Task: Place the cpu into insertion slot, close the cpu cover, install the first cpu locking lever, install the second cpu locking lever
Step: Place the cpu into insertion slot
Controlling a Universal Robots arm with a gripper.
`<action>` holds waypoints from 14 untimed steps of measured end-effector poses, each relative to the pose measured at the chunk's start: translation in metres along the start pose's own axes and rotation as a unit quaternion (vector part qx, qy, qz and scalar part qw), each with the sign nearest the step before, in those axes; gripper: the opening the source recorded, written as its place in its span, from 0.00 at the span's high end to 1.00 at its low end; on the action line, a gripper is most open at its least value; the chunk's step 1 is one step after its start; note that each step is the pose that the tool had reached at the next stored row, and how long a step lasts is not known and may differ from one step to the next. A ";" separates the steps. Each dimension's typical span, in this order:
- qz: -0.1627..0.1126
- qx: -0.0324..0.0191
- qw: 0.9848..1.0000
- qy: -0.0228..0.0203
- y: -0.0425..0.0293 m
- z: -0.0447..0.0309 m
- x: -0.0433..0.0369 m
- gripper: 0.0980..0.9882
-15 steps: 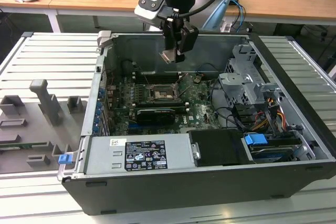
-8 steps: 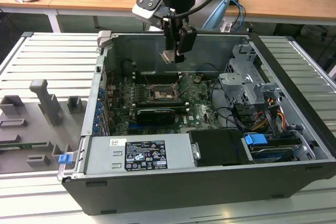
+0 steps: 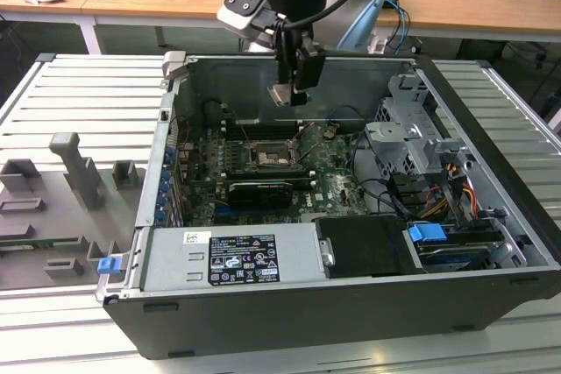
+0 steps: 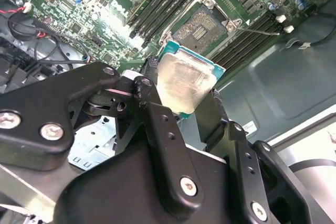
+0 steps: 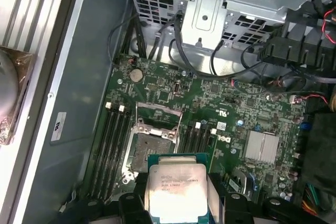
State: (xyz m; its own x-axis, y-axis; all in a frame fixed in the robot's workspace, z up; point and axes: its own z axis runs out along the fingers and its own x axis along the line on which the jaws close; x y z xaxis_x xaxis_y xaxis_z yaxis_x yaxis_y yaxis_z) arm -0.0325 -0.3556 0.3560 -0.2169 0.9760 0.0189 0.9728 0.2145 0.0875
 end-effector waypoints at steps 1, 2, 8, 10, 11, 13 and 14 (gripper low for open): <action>0.005 0.000 1.000 0.000 0.0000 0.0000 0.0000 0.52; 0.010 0.000 1.000 -0.001 0.0000 0.0001 0.0000 0.52; 0.034 -0.001 0.999 -0.003 0.0000 0.0002 0.0000 0.52; 0.042 -0.001 0.999 -0.004 0.0000 0.0006 0.0000 0.52; 0.043 -0.001 0.999 -0.004 0.0000 0.0008 0.0000 0.52; 0.043 -0.001 0.999 -0.004 -0.0001 0.0016 0.0000 0.52; 0.043 -0.001 0.999 -0.004 -0.0002 0.0018 0.0000 0.52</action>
State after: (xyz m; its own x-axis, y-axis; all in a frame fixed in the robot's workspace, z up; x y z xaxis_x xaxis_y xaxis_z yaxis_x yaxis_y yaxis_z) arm -0.0326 -0.3555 0.3542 -0.1310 0.9912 0.0188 0.9878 0.1289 0.0874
